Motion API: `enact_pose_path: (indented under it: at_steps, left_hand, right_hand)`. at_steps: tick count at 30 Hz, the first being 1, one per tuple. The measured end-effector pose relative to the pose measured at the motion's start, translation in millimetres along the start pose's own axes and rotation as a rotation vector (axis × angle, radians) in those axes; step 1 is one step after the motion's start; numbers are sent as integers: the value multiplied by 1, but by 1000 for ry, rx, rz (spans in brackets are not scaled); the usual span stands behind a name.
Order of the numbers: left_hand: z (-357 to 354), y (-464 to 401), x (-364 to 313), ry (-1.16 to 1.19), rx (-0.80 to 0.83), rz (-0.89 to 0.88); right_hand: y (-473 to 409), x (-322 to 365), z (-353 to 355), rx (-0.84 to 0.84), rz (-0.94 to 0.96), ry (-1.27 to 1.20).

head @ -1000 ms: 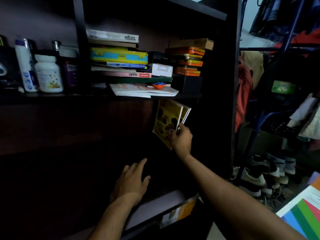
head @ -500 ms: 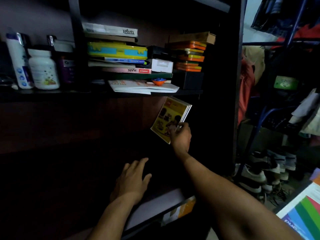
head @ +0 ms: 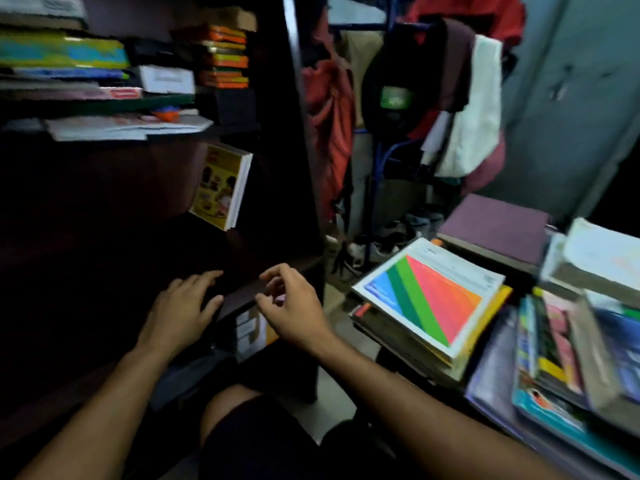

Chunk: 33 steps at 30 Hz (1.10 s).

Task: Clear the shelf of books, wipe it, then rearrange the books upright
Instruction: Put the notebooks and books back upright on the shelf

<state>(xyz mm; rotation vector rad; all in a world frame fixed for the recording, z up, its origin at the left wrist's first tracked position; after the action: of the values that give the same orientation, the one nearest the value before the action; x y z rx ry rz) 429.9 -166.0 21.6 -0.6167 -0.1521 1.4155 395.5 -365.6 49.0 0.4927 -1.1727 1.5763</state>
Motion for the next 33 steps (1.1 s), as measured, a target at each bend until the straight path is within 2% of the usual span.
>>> enact_pose_path:
  at_steps: [2, 5, 8, 9, 11, 13, 16, 19, 24, 28, 33]
  left_hand:
    - [2, 11, -50, 257, -2, 3]
    - [2, 27, -141, 667, 116, 110]
    - [-15, 30, -213, 859, 243, 196]
    - [-23, 28, -228, 818, 256, 174]
    - [-52, 20, -236, 757, 228, 200]
    - [-71, 15, -231, 786, 181, 293]
    - [-51, 25, -241, 1017, 215, 505]
    - [-52, 34, -247, 1181, 312, 668]
    - [-44, 45, -231, 1312, 368, 722]
    - [-26, 48, -220, 1363, 360, 680]
    - [10, 51, -192, 1409, 230, 657]
  right_hand:
    - [19, 12, 42, 19, 61, 42]
    - [40, 38, 106, 7, 208, 163]
    - [49, 44, 160, -53, 311, 474]
    - [49, 36, 174, -35, 282, 630]
    - [48, 2, 196, 107, 94, 890]
    - [54, -34, 207, 286, -124, 987]
    - [63, -64, 205, 397, -263, 969]
    - [62, -65, 198, 347, -197, 968]
    - [59, -52, 193, 327, -81, 954]
    - [62, -34, 183, 333, -18, 962]
    - [67, -5, 160, 282, 107, 853]
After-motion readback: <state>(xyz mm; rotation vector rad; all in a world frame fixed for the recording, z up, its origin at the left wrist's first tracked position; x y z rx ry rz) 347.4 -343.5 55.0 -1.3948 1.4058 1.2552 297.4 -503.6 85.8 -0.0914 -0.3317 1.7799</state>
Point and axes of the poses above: each hand's wrist, its own y-axis away from the middle knuckle, its own z-axis out of the back of the hand, x = y × z, the point moved 7 cm from there along -y, towards the middle knuckle, and after that the axes turned 12 degrees about -x, right-handed, at the moved point
